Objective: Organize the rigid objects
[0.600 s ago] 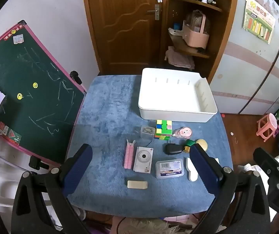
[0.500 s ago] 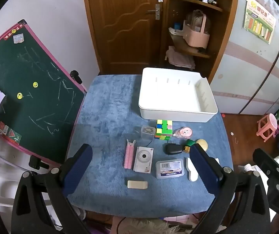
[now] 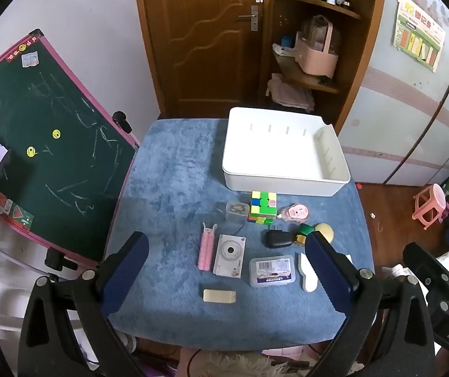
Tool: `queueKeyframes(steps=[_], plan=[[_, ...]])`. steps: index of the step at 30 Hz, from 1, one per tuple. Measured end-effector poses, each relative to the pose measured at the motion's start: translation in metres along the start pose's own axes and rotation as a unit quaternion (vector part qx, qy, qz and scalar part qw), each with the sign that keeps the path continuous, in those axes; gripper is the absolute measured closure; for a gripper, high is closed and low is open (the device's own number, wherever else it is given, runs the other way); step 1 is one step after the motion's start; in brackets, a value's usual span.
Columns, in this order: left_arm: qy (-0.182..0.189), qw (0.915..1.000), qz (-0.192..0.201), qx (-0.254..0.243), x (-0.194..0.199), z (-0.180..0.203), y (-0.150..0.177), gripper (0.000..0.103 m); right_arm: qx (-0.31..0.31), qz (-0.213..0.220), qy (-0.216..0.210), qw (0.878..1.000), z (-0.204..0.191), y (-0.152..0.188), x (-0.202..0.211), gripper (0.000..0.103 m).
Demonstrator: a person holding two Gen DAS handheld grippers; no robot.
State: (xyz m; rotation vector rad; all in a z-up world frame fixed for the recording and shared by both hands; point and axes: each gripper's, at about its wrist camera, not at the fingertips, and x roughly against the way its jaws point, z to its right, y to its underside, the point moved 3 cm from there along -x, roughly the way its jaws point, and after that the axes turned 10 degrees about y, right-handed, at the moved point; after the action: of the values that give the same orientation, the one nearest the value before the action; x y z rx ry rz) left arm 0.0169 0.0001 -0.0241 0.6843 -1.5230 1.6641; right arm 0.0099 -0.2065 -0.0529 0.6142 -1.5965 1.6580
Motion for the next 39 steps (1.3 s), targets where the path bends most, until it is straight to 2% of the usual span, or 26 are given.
queueKeyframes(steps=[39], plan=[[0.007, 0.9999, -0.009, -0.003, -0.009, 0.013, 0.013, 0.003, -0.005, -0.019, 0.001, 1.0, 0.003, -0.001, -0.005, 0.008]])
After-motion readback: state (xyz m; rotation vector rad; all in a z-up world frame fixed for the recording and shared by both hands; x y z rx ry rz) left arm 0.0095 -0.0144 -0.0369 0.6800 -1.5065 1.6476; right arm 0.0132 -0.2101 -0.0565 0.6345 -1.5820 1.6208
